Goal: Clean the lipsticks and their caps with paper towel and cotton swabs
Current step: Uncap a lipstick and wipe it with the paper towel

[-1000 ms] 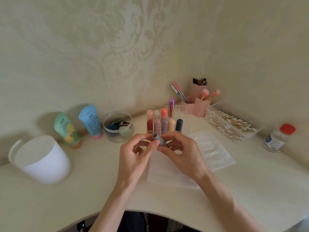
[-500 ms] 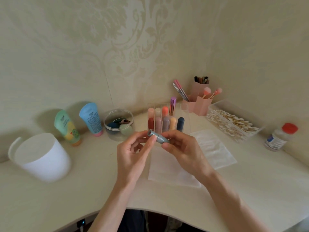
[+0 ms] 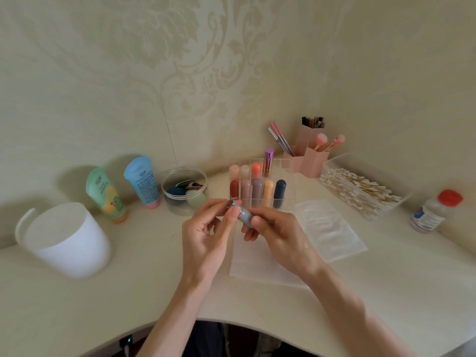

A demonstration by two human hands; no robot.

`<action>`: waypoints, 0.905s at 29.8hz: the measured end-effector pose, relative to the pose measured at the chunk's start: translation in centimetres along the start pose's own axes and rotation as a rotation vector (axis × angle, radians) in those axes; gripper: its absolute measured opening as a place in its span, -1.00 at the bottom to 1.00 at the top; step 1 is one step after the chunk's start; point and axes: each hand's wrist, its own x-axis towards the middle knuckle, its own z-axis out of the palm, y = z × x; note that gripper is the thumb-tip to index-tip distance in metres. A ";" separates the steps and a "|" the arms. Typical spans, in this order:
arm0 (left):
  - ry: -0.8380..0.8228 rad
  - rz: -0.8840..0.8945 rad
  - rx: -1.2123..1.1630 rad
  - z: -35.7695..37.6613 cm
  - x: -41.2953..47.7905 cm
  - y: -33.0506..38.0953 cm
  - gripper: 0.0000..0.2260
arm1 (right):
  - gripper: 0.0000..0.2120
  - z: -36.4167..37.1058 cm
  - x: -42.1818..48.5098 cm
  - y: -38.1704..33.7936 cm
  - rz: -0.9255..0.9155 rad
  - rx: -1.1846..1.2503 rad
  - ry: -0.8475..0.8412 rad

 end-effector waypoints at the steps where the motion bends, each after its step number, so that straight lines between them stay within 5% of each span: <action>1: 0.003 -0.003 0.002 0.0 0.0 -0.1 -0.92 | -0.76 0.0 0.0 -0.1 0.004 0.017 -0.014; 7: 0.007 -0.006 -0.001 0.1 0.2 0.0 -0.92 | -0.67 0.2 0.0 -0.9 0.092 0.181 -0.005; 13: -0.015 0.008 0.017 0.1 0.0 -0.3 -0.92 | -0.89 0.0 -0.1 -0.4 0.108 0.115 -0.006; 18: -0.037 -0.004 -0.003 -0.1 -0.1 -0.2 -0.90 | -0.69 0.1 -0.2 -0.8 0.065 0.089 -0.085; 27: -0.044 -0.006 -0.021 0.0 -0.1 -0.2 -0.89 | -0.84 0.3 -0.3 -1.1 0.101 0.187 -0.031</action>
